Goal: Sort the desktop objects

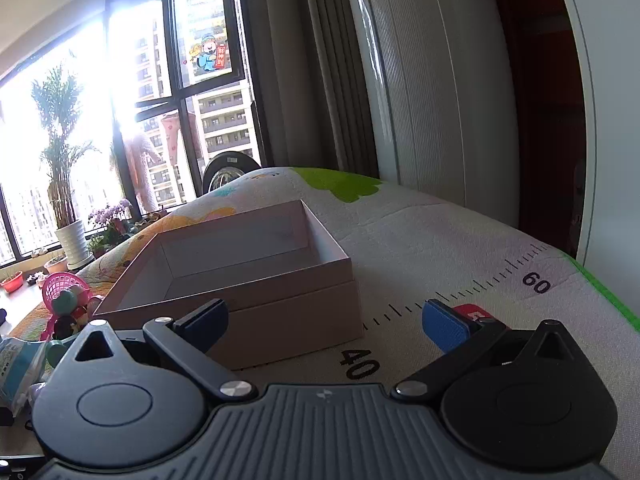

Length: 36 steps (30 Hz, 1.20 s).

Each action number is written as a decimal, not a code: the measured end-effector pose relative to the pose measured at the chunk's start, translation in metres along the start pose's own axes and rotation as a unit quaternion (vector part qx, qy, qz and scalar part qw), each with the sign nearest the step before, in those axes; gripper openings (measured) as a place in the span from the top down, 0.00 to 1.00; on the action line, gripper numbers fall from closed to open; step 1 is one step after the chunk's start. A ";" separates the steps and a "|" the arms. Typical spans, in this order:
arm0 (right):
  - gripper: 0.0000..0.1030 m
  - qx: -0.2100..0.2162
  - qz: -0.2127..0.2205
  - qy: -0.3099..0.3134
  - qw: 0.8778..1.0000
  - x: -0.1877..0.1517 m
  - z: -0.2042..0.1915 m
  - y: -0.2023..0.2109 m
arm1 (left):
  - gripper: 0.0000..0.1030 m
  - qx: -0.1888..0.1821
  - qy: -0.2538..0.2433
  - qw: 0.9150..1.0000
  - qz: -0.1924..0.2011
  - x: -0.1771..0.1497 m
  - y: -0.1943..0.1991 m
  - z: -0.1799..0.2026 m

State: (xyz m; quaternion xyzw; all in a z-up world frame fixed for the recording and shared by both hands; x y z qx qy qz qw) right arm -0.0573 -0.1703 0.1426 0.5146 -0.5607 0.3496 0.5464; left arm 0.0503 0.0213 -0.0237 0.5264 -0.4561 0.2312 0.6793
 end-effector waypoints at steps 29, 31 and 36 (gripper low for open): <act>0.06 0.168 -0.167 0.020 0.971 -0.010 -0.117 0.008 | 0.00 0.055 -0.021 0.998 0.028 0.002 0.033 -0.026; 0.32 0.163 -0.178 0.020 0.970 -0.001 -0.128 0.003 | 0.00 0.044 -0.032 0.998 0.028 0.002 0.037 -0.021; 0.25 0.125 -0.036 0.123 0.984 0.060 -0.111 0.022 | 0.00 0.045 -0.039 0.997 0.051 0.002 0.033 -0.016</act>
Point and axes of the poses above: each gripper's, at about its wrist camera, not at the fingertips, and y roughly against the way its jaws point, z to its right, x to its top, the point moved 3 cm from there along -y, roughly the way its jaws point, and after that the axes turned 11 degrees about z, right-handed, at the moved point
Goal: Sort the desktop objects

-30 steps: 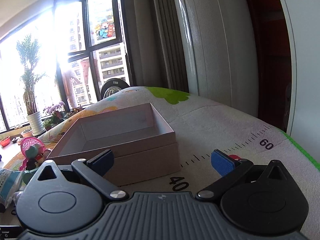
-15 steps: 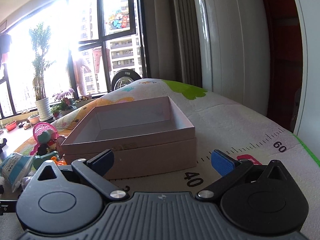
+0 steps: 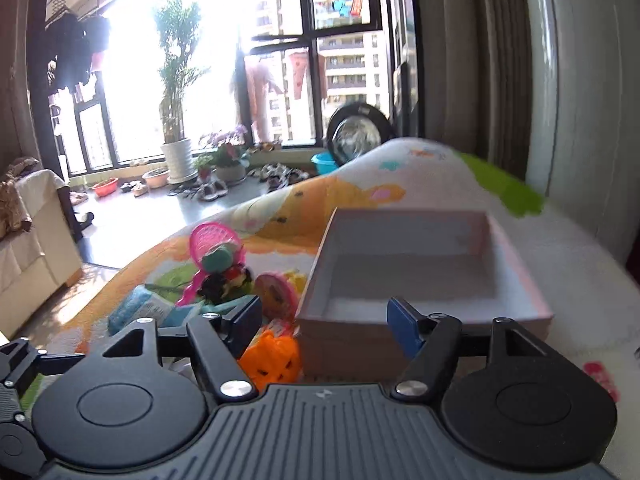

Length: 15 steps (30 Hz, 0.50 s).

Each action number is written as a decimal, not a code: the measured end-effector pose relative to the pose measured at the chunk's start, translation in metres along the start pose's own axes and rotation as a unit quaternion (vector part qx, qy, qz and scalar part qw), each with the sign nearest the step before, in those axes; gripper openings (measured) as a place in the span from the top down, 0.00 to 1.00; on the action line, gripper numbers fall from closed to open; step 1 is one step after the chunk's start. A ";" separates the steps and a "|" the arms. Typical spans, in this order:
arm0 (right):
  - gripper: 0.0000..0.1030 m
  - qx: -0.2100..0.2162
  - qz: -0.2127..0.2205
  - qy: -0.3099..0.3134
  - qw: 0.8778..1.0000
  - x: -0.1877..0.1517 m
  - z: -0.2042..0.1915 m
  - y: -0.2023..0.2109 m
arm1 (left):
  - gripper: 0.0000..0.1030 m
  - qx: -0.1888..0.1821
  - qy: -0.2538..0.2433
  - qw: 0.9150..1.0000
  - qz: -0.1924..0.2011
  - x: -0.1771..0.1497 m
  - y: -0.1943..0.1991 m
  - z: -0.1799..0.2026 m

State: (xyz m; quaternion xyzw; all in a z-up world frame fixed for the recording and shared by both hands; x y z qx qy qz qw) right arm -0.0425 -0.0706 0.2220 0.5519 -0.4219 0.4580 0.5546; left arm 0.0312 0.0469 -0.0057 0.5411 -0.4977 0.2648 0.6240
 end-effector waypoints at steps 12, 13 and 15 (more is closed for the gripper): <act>0.47 -0.100 -0.133 -0.086 0.982 -0.053 0.107 -0.087 | 0.00 -0.053 0.002 0.999 -0.010 -0.002 -0.020 0.006; 0.47 -0.082 -0.132 -0.088 0.984 -0.053 0.098 -0.083 | 0.00 -0.053 0.006 0.998 -0.016 -0.003 -0.021 0.001; 0.43 -0.075 -0.137 -0.080 0.984 -0.054 0.079 -0.071 | 0.00 -0.040 0.015 0.999 -0.029 -0.005 -0.023 -0.010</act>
Point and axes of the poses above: each gripper's, at about its wrist camera, not at the fingertips, and y roughly against the way its jaws point, z to its right, x to its top, the point moved 3 cm from there along -y, roughly the way its jaws point, and after that the axes turned 11 degrees about z, right-handed, at the moved point
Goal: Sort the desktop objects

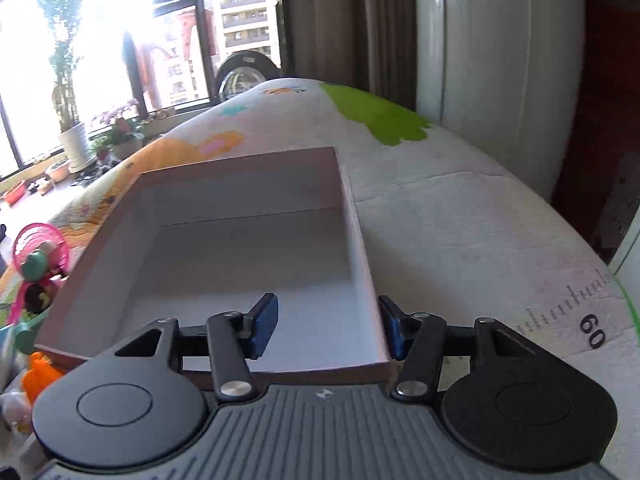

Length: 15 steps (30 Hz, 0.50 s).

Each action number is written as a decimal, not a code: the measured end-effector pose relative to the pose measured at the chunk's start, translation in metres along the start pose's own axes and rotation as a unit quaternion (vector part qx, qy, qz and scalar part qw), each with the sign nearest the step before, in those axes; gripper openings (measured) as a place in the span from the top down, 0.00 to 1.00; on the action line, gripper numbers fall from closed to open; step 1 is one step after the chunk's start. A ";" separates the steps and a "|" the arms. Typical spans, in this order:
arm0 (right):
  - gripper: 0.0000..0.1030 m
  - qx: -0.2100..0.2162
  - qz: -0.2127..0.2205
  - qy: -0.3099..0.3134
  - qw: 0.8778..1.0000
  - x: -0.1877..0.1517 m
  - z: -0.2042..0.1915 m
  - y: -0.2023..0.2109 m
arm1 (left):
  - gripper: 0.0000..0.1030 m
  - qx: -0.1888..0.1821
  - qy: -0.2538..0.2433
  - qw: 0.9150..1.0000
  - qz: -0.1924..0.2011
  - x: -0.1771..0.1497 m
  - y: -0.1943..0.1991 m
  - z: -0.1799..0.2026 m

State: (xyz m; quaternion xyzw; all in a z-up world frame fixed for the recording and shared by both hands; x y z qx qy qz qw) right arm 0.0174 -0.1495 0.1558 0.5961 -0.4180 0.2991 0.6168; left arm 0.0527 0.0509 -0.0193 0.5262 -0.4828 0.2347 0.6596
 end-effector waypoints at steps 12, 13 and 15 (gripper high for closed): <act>0.26 0.223 0.034 0.055 0.973 -0.014 -0.080 0.115 | 0.00 0.093 -0.039 0.995 -0.004 0.007 0.000 0.017; 0.26 0.229 0.023 0.054 0.972 -0.018 -0.084 0.111 | 0.00 0.095 -0.038 0.995 -0.006 0.008 -0.001 0.017; 0.27 0.228 -0.003 0.046 0.973 -0.025 -0.091 0.095 | 0.00 0.100 -0.026 0.995 -0.012 0.008 0.000 0.014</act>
Point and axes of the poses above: each gripper's, at about its wrist camera, not at the fingertips, and y roughly against the way its jaws point, z to its right, x to its top, the point moved 3 cm from there along -y, roughly the way its jaws point, and after that the axes turned 11 degrees about z, right-handed, at the moved point
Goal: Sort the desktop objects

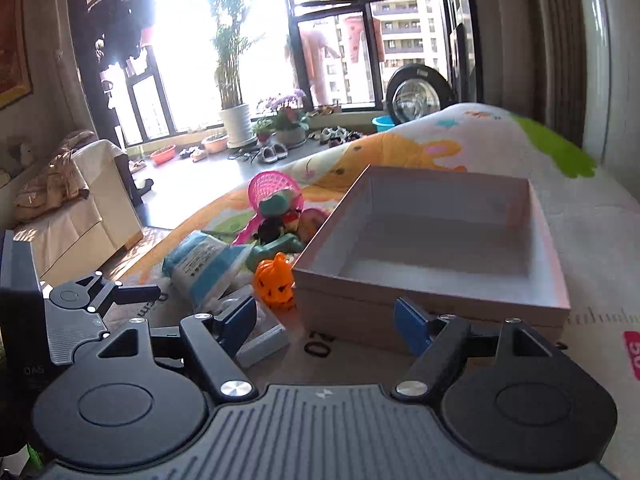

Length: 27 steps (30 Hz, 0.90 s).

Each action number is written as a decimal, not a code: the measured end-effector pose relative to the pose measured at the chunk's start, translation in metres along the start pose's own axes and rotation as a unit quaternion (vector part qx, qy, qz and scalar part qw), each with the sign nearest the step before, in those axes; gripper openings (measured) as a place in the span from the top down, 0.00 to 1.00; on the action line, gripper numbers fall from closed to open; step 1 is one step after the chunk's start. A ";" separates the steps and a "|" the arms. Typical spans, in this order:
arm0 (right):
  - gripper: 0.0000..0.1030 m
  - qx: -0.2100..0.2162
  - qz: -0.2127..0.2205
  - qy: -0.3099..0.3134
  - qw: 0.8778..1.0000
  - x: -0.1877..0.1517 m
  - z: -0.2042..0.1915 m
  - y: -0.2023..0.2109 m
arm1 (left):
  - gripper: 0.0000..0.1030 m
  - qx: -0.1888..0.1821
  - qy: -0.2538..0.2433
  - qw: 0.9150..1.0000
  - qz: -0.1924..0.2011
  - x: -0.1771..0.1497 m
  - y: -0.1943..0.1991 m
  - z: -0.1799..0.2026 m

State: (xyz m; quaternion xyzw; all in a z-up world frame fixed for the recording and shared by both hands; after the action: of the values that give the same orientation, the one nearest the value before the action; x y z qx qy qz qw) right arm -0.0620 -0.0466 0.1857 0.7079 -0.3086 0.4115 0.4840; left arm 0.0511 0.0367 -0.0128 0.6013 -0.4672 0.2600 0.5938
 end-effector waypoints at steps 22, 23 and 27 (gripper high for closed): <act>0.45 0.027 -0.070 -0.033 0.997 -0.006 -0.017 -0.091 | 0.00 -0.066 -0.018 0.998 0.017 -0.005 0.027 0.018; 0.45 0.022 -0.071 -0.035 0.997 -0.010 -0.011 -0.082 | 0.00 -0.073 -0.016 0.997 0.019 -0.003 0.025 0.019; 0.45 -0.014 -0.062 -0.036 0.997 -0.027 0.022 -0.031 | 0.00 -0.118 -0.029 0.992 0.040 0.010 0.008 0.037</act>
State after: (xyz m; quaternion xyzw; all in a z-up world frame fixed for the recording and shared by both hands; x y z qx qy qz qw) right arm -0.0422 -0.0554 0.1440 0.7334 -0.2867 0.3508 0.5068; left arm 0.0393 0.0004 -0.0064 0.5151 -0.5349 0.2088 0.6363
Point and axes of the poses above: each gripper's, at about its wrist camera, not at the fingertips, and y roughly against the way its jaws point, z to its right, x to its top, the point moved 3 cm from there along -y, roughly the way its jaws point, and after that the axes turned 11 degrees about z, right-handed, at the moved point
